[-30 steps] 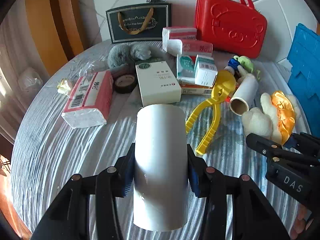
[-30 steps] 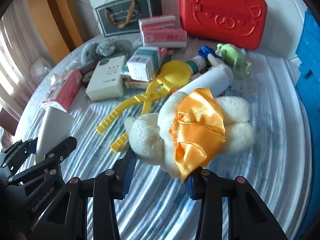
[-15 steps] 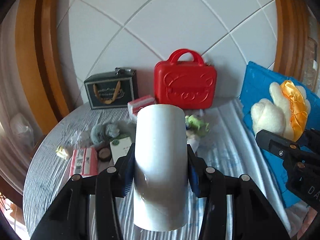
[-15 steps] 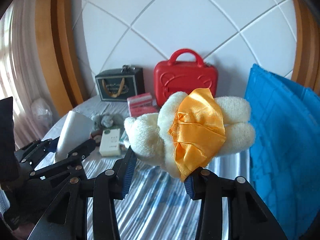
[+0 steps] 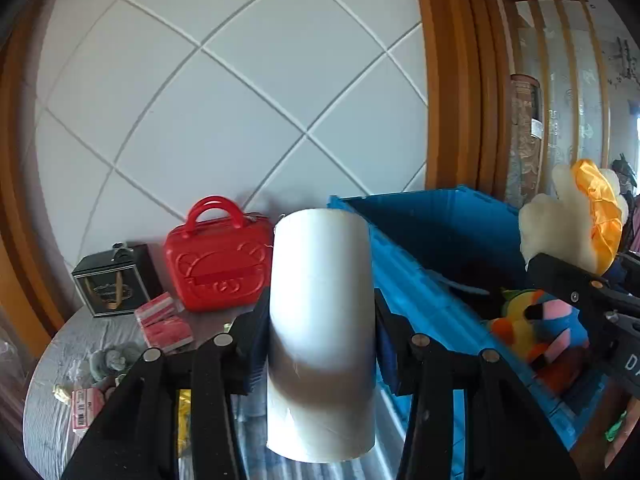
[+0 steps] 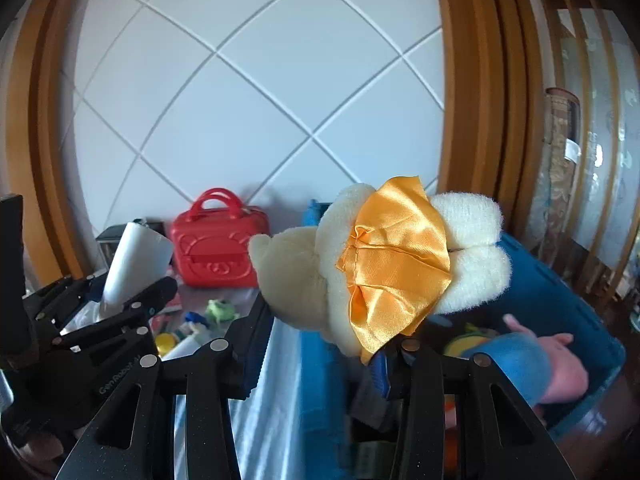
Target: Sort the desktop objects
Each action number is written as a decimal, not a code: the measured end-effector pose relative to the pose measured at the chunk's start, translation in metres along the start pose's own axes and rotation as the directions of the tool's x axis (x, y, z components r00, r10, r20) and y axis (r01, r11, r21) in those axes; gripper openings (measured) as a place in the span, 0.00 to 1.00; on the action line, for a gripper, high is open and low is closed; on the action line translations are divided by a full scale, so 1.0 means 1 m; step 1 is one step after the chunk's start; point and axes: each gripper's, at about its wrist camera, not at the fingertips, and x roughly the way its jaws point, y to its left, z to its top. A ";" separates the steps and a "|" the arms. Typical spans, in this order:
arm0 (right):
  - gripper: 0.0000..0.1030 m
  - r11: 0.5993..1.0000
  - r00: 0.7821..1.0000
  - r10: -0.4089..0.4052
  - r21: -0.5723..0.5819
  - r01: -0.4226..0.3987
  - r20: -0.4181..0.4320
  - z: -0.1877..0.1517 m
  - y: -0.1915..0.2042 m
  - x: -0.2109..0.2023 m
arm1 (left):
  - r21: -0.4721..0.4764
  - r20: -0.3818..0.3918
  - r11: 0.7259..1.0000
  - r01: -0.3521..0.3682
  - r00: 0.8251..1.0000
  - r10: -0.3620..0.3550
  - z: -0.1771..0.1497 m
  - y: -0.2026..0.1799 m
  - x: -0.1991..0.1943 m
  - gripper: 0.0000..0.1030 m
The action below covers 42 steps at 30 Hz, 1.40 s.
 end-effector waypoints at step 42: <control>1.00 0.998 0.988 0.036 0.051 -0.029 -0.147 -0.038 -0.270 0.042 | -0.003 -0.195 0.994 -0.112 0.975 0.109 0.012 -0.233 0.021 0.89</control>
